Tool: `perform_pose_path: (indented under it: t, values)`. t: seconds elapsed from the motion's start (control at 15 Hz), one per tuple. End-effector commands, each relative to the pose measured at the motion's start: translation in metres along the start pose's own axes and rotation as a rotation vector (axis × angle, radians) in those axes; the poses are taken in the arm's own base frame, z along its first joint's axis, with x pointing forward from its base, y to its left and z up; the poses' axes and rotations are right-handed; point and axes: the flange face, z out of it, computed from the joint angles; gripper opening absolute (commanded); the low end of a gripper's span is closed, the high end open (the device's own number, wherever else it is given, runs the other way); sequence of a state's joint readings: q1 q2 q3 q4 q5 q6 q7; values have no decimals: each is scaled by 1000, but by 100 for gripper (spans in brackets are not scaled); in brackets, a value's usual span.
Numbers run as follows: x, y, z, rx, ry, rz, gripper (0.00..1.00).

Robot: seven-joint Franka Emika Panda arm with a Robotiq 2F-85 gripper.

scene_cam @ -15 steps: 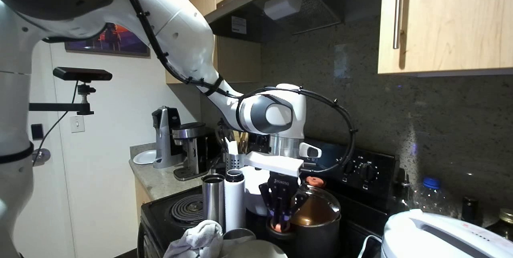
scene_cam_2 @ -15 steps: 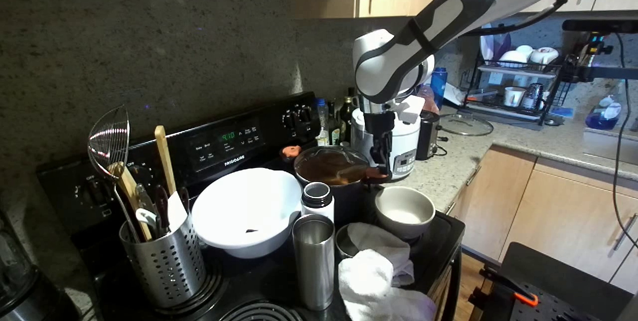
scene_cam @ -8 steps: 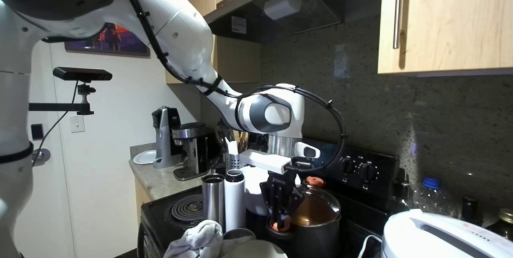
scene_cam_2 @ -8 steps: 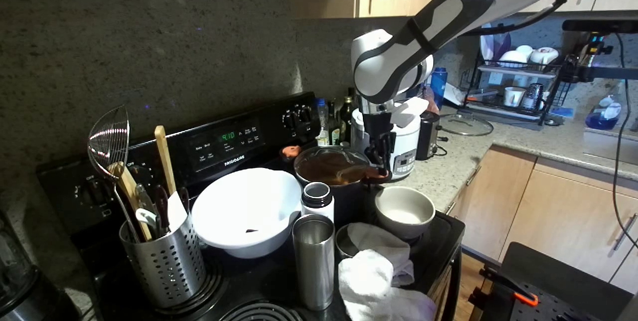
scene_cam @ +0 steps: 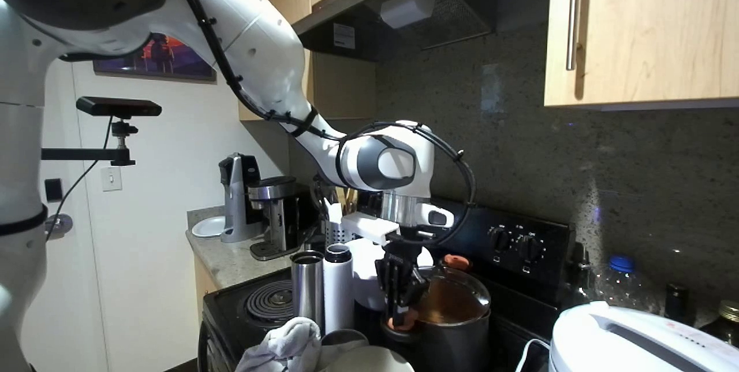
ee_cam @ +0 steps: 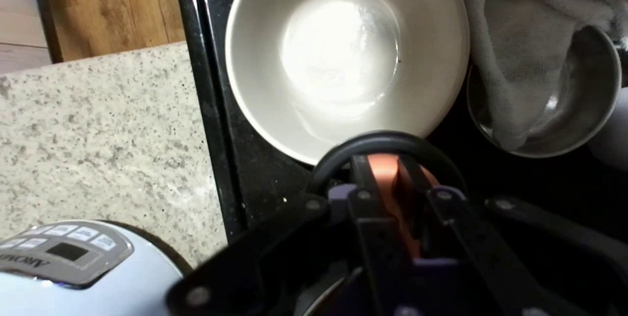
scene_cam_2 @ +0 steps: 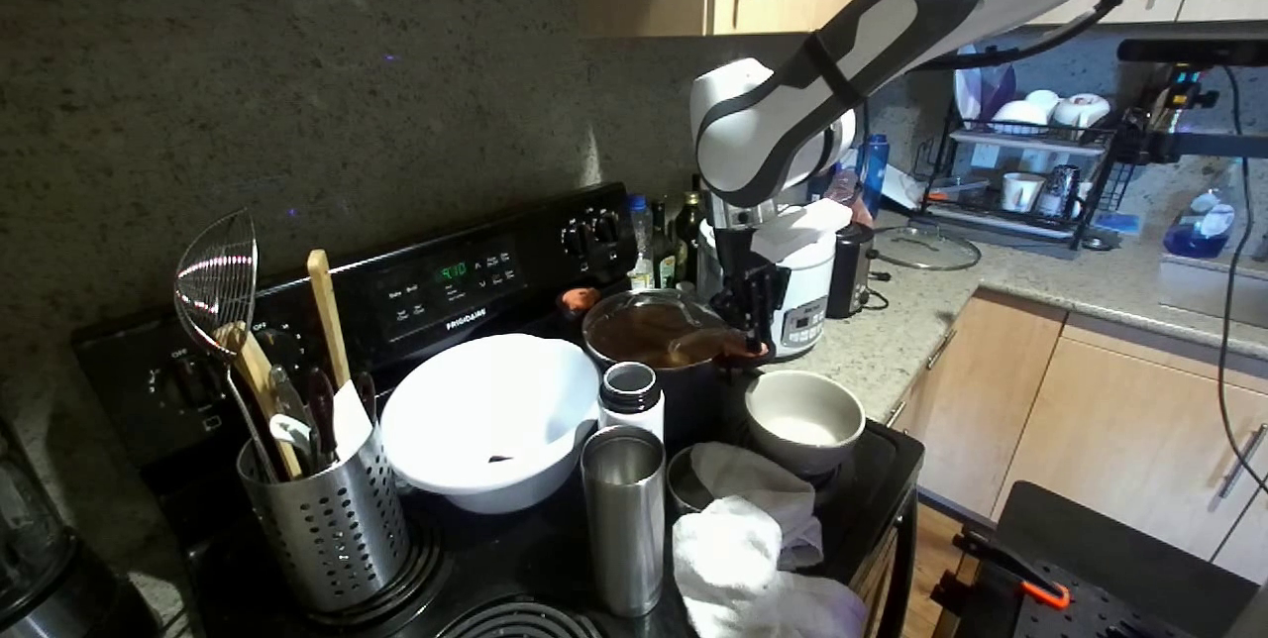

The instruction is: Turn the pot clockwise

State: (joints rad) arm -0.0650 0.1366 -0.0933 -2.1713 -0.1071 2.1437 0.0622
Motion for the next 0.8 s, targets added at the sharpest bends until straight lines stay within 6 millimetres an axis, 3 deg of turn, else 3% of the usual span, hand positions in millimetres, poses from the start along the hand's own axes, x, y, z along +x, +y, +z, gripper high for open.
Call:
perform_pose_path:
  t: [0.0, 0.73]
  values:
    - [-5, -10, -10, 12, -2, 124, 5]
    - [-3, -18, -11, 3, 21, 380, 5]
